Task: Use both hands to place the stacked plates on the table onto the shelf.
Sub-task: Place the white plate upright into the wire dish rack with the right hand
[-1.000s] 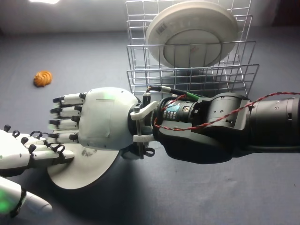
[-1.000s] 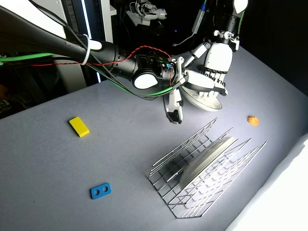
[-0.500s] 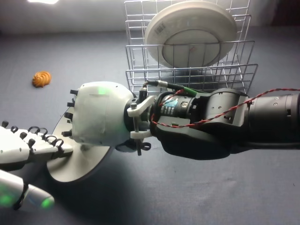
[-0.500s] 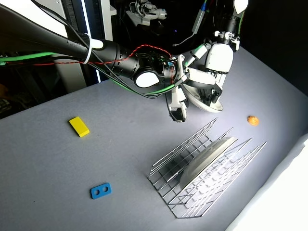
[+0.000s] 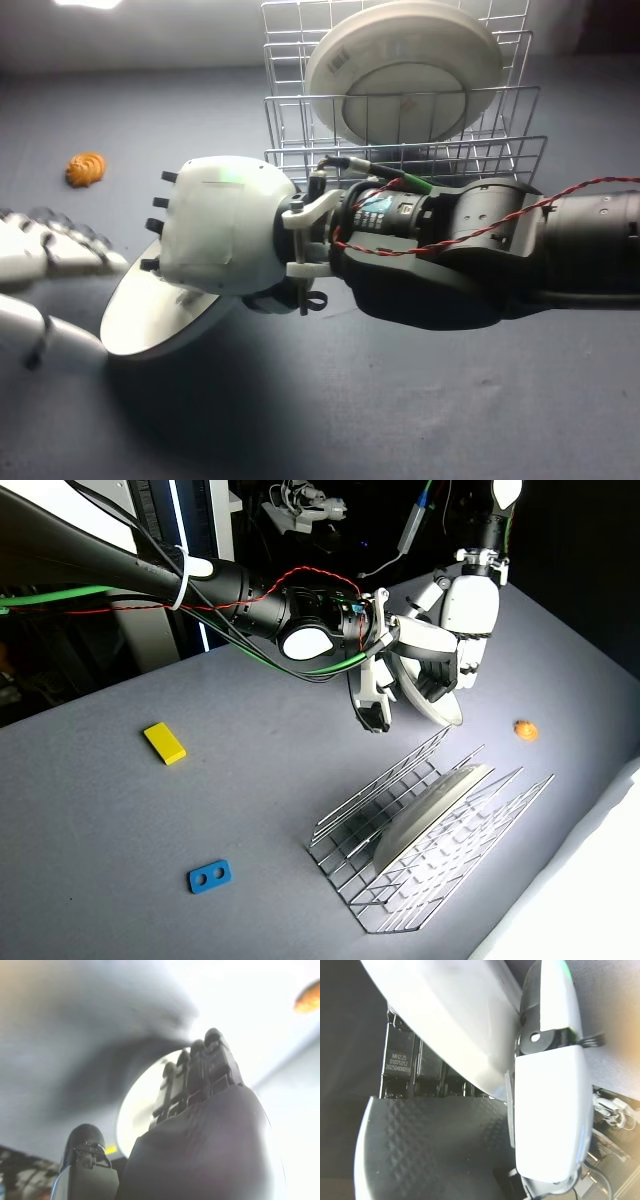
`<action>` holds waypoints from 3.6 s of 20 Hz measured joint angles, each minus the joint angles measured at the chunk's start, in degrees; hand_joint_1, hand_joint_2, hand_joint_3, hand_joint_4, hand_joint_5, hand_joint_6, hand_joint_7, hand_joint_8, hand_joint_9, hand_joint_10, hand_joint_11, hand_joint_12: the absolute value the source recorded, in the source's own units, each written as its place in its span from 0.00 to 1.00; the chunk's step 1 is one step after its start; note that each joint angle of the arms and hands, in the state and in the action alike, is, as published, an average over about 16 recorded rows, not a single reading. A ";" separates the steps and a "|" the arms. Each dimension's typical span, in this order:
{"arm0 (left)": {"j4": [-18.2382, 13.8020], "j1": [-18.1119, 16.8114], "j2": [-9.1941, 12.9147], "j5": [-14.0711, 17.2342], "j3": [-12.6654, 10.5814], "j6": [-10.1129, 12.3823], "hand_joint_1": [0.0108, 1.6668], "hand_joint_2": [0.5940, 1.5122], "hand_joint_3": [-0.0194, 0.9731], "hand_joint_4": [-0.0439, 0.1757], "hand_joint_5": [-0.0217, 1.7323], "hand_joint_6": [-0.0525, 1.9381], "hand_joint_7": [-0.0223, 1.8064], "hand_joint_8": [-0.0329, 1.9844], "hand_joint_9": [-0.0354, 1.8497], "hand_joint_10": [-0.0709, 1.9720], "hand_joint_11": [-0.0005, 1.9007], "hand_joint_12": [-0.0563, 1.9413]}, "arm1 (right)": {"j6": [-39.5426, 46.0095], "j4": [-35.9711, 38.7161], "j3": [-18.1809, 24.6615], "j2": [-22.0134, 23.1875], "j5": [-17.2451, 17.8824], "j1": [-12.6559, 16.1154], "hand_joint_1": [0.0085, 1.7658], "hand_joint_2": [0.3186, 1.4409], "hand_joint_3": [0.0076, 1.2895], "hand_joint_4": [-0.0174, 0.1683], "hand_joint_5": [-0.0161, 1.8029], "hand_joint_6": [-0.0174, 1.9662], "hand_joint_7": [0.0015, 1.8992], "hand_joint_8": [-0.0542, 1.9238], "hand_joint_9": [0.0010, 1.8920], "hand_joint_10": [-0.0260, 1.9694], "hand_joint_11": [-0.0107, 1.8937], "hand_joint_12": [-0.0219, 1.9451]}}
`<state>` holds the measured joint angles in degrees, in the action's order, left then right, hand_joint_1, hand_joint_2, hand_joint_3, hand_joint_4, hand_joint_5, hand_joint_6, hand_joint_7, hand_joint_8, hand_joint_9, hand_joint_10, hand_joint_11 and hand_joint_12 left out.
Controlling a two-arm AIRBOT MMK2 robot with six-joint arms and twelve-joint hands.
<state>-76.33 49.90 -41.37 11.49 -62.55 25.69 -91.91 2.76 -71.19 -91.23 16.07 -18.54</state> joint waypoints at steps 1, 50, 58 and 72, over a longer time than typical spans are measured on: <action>0.16 -0.69 0.16 -0.25 -0.52 -0.01 0.00 0.58 0.02 0.21 0.02 0.03 0.02 0.02 0.02 0.03 0.01 0.03 | 0.03 -0.28 0.60 0.58 -0.02 0.14 0.68 0.54 0.00 0.04 0.48 0.31 0.52 0.62 0.55 0.55 0.51 0.67; -1.70 -8.71 4.15 55.89 -8.74 -24.81 0.00 0.57 0.02 0.21 0.04 0.03 0.03 0.02 0.03 0.04 0.01 0.03 | 30.10 -20.28 18.40 32.63 -4.36 16.49 0.70 0.61 0.00 0.08 0.52 0.45 0.54 0.60 0.55 0.53 0.49 0.67; -7.12 -17.62 4.96 59.12 -7.07 -24.37 0.00 0.57 0.02 0.21 0.04 0.03 0.03 0.02 0.03 0.04 0.01 0.03 | 32.08 -23.26 15.95 32.60 -4.14 15.74 0.70 0.61 0.00 0.08 0.53 0.45 0.55 0.59 0.55 0.54 0.48 0.70; -14.56 -28.98 6.94 62.97 -5.81 -22.39 0.00 0.56 0.02 0.21 0.03 0.03 0.02 0.02 0.03 0.04 0.01 0.03 | 32.11 -28.24 11.30 30.44 -3.91 13.25 0.70 0.61 0.00 0.06 0.53 0.44 0.54 0.58 0.55 0.51 0.48 0.70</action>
<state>-90.89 20.93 -34.43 74.47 -68.36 3.30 -59.79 -25.48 -59.89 -60.80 12.16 -5.30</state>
